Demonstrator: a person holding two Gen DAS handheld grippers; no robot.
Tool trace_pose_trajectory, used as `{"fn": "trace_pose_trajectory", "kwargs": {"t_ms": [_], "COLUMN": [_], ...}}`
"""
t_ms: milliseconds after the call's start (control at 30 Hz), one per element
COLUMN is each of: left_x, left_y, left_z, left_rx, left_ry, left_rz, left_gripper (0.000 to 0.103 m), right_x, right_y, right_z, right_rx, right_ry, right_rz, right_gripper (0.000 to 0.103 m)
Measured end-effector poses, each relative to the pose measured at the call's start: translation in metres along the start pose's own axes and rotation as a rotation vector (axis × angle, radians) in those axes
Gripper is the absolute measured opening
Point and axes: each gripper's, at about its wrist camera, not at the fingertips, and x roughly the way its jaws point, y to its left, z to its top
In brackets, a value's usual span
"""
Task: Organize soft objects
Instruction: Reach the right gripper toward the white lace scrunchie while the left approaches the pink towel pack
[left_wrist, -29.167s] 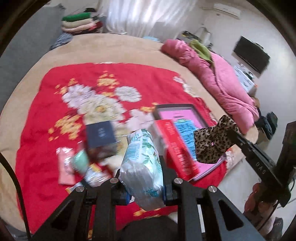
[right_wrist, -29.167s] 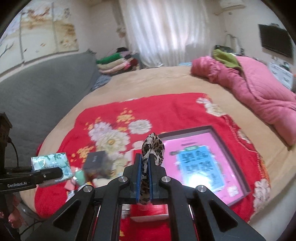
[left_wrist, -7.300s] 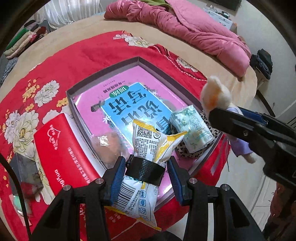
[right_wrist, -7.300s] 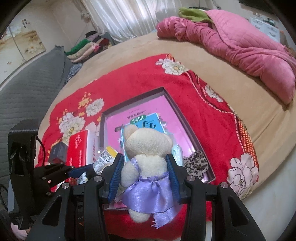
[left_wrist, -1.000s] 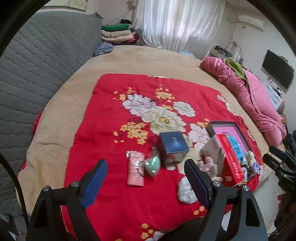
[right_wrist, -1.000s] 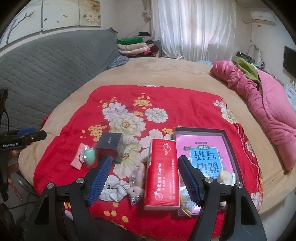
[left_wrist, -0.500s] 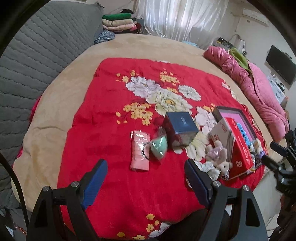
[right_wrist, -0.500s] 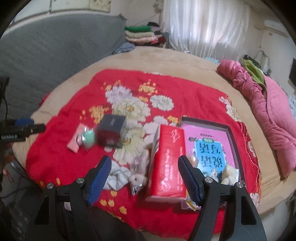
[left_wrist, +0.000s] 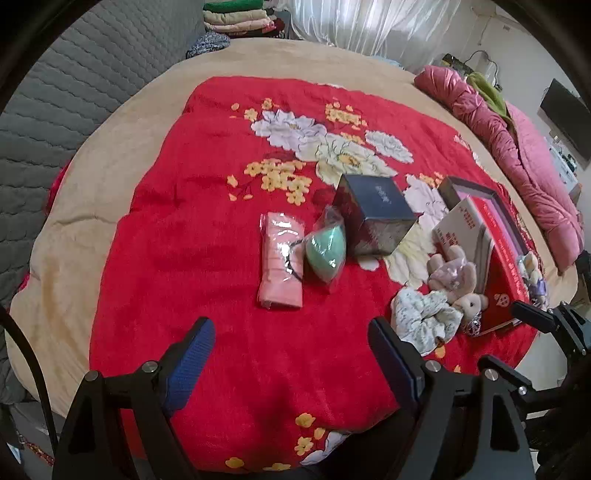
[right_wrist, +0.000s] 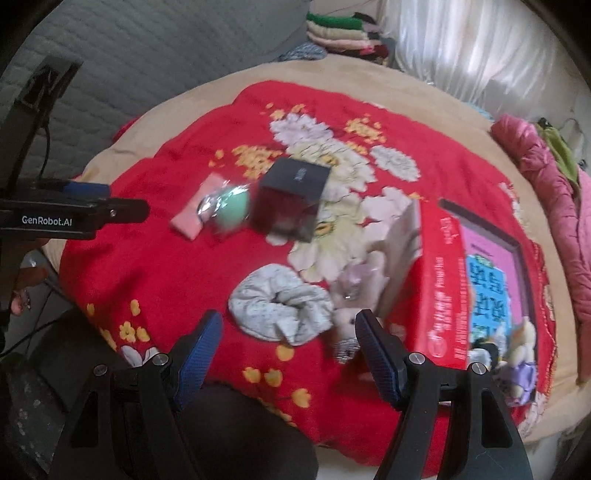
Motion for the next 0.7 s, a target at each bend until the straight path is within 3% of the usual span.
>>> {"fn": "trace_pose_trajectory", "kwargs": {"t_ms": [467, 700], "left_x": [0.056, 0.079], "left_y": [0.02, 0.016], "left_z": [0.003, 0.017], "left_rx": [-0.037, -0.017], "left_ry": [0.1, 0.114], "left_rz": [0.02, 0.035], "left_gripper": [0.084, 0.084], "right_x": [0.052, 0.062], "right_y": [0.013, 0.014], "right_z": [0.009, 0.011], "right_rx": [-0.054, -0.059], "right_ry": [0.071, 0.078], "right_rz": [0.031, 0.038], "right_gripper": [0.076, 0.076]}}
